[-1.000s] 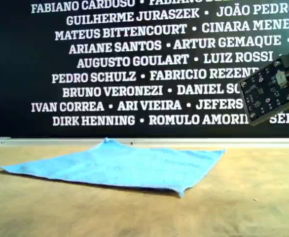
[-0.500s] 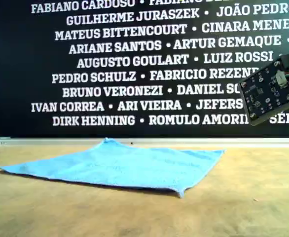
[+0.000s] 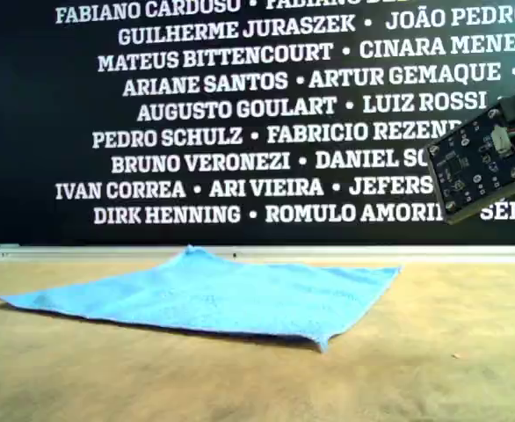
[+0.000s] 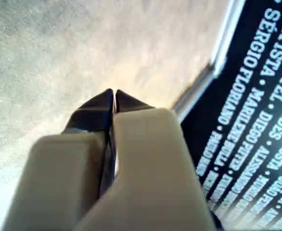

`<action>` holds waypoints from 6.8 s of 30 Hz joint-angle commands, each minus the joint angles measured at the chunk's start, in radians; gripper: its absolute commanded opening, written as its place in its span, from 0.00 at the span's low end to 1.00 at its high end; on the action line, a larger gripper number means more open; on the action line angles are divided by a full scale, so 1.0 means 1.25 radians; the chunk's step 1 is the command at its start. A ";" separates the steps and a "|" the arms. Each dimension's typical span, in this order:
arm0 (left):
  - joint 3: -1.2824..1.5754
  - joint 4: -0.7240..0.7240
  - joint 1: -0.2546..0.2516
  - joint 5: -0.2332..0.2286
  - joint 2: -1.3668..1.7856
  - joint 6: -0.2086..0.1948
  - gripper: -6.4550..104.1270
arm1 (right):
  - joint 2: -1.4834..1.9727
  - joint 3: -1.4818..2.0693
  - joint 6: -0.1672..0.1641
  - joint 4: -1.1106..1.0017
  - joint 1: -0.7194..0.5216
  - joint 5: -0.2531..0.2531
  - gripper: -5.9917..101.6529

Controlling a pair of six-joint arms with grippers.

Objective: Fold a cloth

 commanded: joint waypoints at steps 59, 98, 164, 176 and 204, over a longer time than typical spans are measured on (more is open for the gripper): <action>-0.018 -0.059 0.001 0.104 0.005 0.009 0.81 | 0.034 -0.007 -0.001 -0.229 0.018 -0.010 0.45; -0.761 -0.191 -0.198 0.088 -1.089 0.007 0.83 | -1.091 -0.685 0.013 -0.080 0.268 -0.341 0.46; -1.182 -0.204 -0.169 0.103 -1.506 0.135 0.05 | -1.406 -0.999 0.013 -0.133 0.268 -0.349 0.03; -1.127 -0.189 -0.172 0.103 -1.489 0.135 0.05 | -1.361 -0.973 0.012 -0.117 0.254 -0.340 0.04; -0.701 -0.189 -0.323 0.103 -1.130 0.136 0.05 | -1.117 -0.741 -0.001 -0.113 0.110 -0.336 0.04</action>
